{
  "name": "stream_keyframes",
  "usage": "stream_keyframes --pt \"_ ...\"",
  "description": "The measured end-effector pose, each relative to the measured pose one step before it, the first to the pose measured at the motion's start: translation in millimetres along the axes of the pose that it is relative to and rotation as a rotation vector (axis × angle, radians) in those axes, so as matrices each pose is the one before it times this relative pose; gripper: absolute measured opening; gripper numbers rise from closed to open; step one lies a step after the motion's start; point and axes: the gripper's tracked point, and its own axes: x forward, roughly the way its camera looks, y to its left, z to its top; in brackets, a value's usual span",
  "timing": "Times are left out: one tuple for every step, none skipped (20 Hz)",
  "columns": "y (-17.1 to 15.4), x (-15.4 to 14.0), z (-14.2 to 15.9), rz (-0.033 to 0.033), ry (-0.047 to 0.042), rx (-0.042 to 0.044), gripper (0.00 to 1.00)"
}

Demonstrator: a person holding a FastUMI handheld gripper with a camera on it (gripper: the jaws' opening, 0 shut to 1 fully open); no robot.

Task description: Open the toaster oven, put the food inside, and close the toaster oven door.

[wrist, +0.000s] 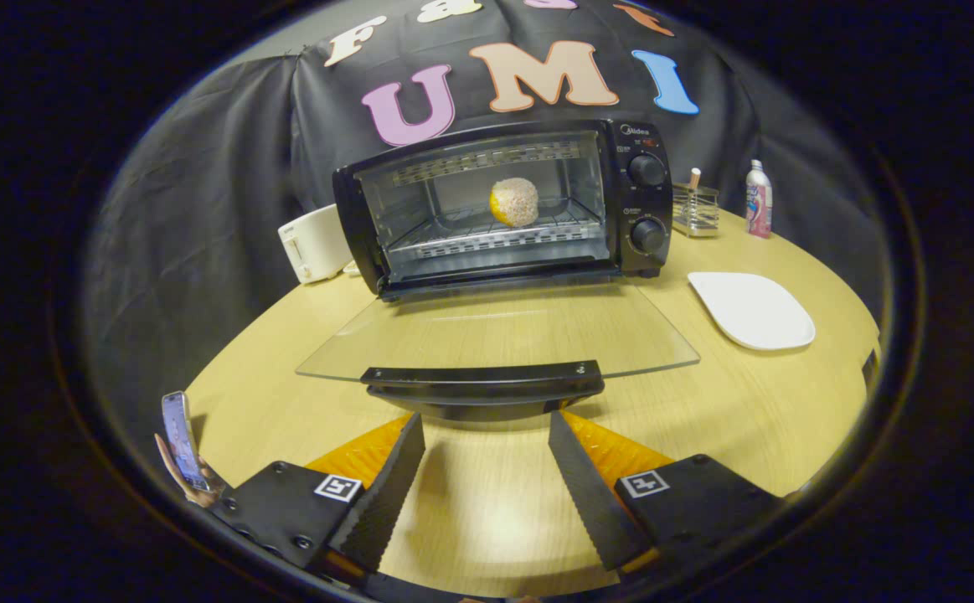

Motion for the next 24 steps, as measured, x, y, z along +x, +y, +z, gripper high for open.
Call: stream_keyframes --pt "-0.7 -0.53 0.21 0.00225 0.00255 0.01642 0.96" --pt "0.26 -0.11 1.06 0.0006 -0.0007 0.01392 0.95" --pt "1.23 -0.22 -0.22 -0.00192 0.00097 0.00645 0.95" --pt "0.49 0.0 0.89 -0.00447 0.0003 -0.00207 0.95" --pt "-0.54 1.24 -0.15 -0.00634 -0.00143 -0.00427 0.95" --pt "-0.25 0.19 0.13 -0.00658 -0.00105 -0.00129 0.95" --pt "0.54 -1.02 1.28 -0.007 -0.00552 0.0019 0.95" --pt "0.84 -1.77 3.0 -0.00515 -0.01189 0.00192 0.95" --pt "1.21 -2.42 3.43 -0.00362 -0.01389 -0.00001 0.95" --pt "0.99 -2.0 5.74 -0.00204 -0.01629 -0.0034 0.95" --pt "1.29 -1.83 6.0 -0.00151 -0.0165 -0.00524 0.95" --pt "0.01 -1.5 7.12 -0.00267 -0.01766 -0.00175 0.95" --pt "0.98 -1.93 7.58 0.00336 -0.01862 -0.00209 0.95" --pt "2.41 -0.3 7.27 0.0066 -0.02069 0.00525 0.95" --pt "0.98 -0.58 8.99 0.00818 -0.02281 0.00777 0.95" --pt "1.68 1.16 8.05 0.00752 -0.01754 0.00641 0.95" --pt "1.62 1.14 5.75 0.00645 -0.01529 0.00564 0.95" --pt "1.6 0.59 6.03 0.00689 -0.01397 -0.00021 0.95" --pt "1.89 1.17 4.82 0.00551 -0.00878 -0.00186 0.95" --pt "1.82 1.85 4.9 0.00716 -0.00585 -0.00216 0.95" --pt "2.9 2.0 2.87 0.00778 -0.00211 -0.00302 0.95" --pt "2.3 2.05 3.82 0.00513 -0.00276 -0.00371 0.95" --pt "-2.49 2.78 4.55 -0.01728 -0.00754 -0.01463 0.95" --pt "-4.98 3.67 6.06 -0.02487 -0.01176 -0.02716 0.95"
